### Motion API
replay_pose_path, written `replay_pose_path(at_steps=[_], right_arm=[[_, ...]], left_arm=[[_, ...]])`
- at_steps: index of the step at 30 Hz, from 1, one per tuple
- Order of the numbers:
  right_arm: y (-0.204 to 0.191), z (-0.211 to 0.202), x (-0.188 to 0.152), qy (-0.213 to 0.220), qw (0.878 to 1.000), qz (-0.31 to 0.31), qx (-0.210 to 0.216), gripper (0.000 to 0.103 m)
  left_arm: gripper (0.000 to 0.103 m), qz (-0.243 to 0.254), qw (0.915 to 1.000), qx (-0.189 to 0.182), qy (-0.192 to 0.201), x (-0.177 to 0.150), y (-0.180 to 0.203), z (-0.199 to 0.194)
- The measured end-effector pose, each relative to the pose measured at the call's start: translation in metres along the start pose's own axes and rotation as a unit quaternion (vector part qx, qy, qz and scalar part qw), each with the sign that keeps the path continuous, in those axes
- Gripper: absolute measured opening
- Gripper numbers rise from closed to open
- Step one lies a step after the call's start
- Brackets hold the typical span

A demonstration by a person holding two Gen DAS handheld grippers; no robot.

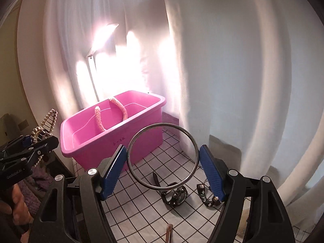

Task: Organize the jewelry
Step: 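Carry the pearl claw in the left tool while the right tool carries the ring to the basin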

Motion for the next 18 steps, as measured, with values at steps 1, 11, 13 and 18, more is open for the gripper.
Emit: replay_pose_path(at_steps=[1,11,13,18], right_arm=[[-0.007,0.007,0.008,0.001,1.000,0.001,0.003,0.071],[-0.075,0.100,0.069,-0.018,1.000,-0.018,0.018,0.071],[-0.084,0.120,0.074,-0.030,0.999,-0.021,0.022,0.071],[-0.106,0.168,0.081,-0.066,0.997,-0.034,0.023,0.071]], left_arm=[[0.047,-0.004,1.0000,0.001,0.000,0.007,-0.011,0.006],[0.047,-0.041,0.9980,0.000,-0.049,0.050,-0.104,0.088],[0.047,-0.049,0.9965,-0.004,-0.068,0.053,-0.118,0.107],[0.047,-0.071,0.9916,-0.010,-0.108,0.049,-0.143,0.142]])
Point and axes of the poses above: each gripper's, at about its wrist camera, not at the fingertips, and z roughly the way its jaws point, y to its right, x to its top, the point moved 6 cm from there along z, roughly the way its jaws point, and after that the axes turned 2 degrees about -z, right-handed, at the moved point
